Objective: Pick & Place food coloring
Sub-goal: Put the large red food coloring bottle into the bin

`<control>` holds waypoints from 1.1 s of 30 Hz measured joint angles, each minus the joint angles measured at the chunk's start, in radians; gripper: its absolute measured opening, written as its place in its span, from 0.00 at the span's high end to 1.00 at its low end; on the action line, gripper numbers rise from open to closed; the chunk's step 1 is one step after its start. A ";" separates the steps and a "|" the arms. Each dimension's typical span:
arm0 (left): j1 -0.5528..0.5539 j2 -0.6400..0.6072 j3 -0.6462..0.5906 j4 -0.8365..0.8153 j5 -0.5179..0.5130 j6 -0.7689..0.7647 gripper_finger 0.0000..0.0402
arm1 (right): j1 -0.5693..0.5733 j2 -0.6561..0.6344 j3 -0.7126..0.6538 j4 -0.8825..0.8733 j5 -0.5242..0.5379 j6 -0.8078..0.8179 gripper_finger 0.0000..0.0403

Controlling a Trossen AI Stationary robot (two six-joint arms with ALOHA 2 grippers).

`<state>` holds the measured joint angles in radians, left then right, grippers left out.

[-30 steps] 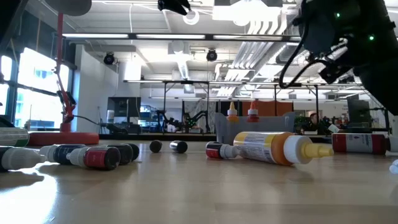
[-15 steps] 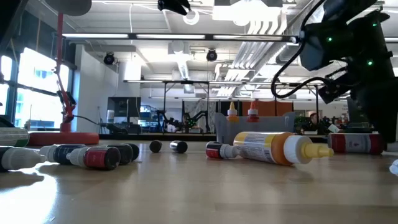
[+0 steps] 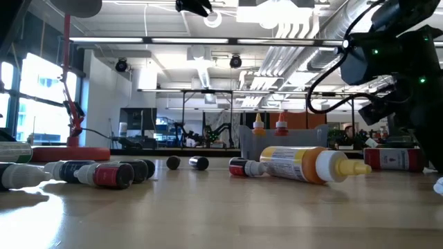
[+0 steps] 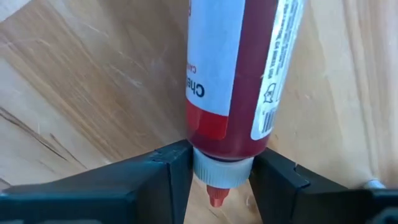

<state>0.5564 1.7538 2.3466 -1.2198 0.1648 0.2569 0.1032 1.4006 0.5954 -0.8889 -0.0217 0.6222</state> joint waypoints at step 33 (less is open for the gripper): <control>0.000 0.000 0.000 0.000 0.001 0.023 0.44 | -0.180 0.232 0.834 -0.455 0.617 -0.485 0.70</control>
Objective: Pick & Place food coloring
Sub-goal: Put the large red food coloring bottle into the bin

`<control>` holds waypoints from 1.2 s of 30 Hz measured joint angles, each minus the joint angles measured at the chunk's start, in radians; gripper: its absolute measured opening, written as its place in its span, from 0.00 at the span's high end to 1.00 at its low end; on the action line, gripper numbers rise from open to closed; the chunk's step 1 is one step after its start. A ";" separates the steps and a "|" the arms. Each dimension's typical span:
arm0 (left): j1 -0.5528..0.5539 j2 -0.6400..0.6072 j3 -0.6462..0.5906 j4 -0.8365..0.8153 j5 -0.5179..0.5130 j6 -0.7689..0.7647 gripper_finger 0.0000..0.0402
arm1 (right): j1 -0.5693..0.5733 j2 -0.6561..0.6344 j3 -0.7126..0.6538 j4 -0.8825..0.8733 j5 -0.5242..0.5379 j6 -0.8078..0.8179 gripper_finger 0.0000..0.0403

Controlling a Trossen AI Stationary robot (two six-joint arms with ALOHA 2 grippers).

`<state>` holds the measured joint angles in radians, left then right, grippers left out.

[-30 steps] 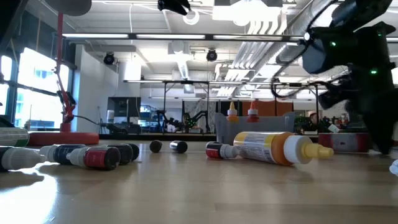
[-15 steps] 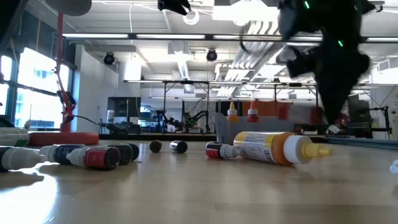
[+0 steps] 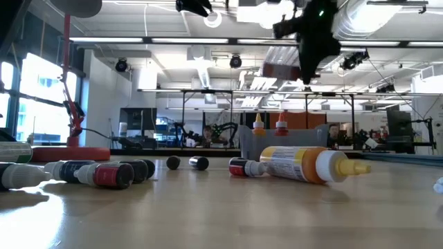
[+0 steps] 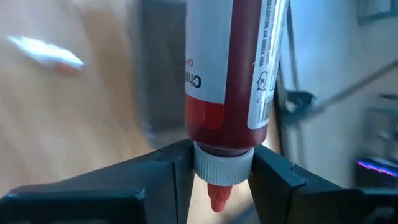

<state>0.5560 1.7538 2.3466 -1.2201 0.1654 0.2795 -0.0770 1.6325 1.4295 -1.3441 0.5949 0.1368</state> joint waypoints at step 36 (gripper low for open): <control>0.000 0.000 0.000 -0.002 0.005 0.030 0.44 | -0.111 0.333 -0.184 -0.192 0.682 -0.875 0.70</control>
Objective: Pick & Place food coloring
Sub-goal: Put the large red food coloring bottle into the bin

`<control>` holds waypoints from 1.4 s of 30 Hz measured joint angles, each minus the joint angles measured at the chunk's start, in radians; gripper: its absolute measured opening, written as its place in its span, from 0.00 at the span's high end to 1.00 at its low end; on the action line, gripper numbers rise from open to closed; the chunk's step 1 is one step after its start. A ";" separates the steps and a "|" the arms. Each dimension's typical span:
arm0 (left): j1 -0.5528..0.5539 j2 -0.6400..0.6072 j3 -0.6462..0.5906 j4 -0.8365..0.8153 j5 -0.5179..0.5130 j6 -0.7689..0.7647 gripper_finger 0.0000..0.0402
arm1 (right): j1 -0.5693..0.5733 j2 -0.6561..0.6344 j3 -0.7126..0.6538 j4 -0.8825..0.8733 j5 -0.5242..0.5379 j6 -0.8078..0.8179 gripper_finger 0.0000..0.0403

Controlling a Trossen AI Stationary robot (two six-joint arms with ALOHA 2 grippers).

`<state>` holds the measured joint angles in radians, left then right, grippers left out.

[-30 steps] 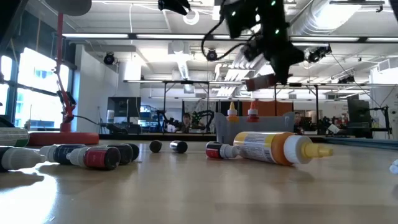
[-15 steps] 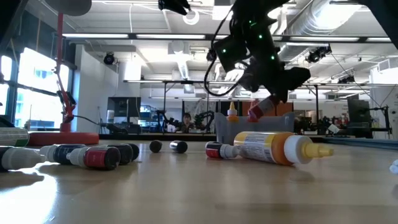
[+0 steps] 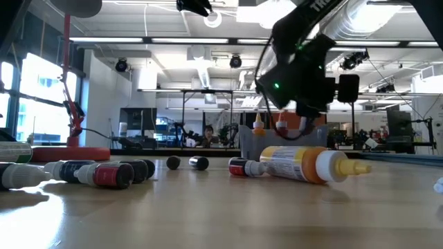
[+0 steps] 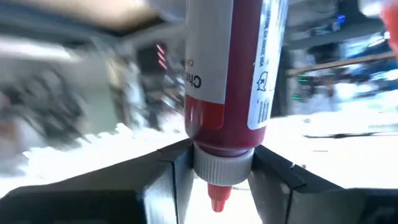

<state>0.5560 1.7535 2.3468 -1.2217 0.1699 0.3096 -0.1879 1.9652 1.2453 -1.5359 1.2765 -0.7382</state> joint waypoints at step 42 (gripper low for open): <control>0.000 0.000 0.000 -0.007 0.005 0.000 0.44 | 0.005 0.000 -0.042 0.396 0.103 -0.226 0.57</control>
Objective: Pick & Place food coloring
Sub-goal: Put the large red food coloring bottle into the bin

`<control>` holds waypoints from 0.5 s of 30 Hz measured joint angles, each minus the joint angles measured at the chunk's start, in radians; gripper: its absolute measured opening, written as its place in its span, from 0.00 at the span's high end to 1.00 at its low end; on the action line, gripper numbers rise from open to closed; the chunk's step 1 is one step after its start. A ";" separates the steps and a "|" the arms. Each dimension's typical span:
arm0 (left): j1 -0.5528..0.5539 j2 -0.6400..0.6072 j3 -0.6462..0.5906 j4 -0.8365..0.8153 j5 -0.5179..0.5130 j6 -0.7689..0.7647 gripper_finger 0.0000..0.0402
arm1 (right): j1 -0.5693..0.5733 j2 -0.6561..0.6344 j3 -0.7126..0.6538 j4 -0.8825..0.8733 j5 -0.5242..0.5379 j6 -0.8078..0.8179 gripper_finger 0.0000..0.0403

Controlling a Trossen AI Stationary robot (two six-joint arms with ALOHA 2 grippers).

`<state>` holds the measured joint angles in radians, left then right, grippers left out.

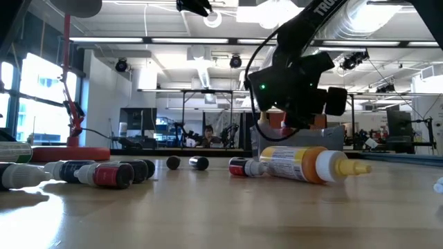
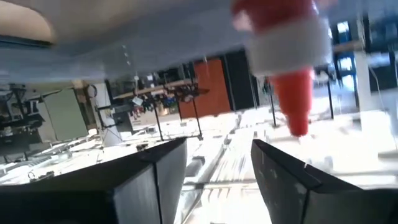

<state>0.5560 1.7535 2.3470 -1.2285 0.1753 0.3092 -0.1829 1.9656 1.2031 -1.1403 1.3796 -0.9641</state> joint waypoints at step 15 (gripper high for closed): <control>0.000 0.000 0.000 -0.009 0.000 -0.003 0.44 | 0.047 -0.008 0.242 -0.389 -0.293 0.497 0.57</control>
<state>0.5560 1.7535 2.3470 -1.2378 0.1753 0.3058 -0.1357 1.9575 1.4451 -1.5291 1.0867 -0.4670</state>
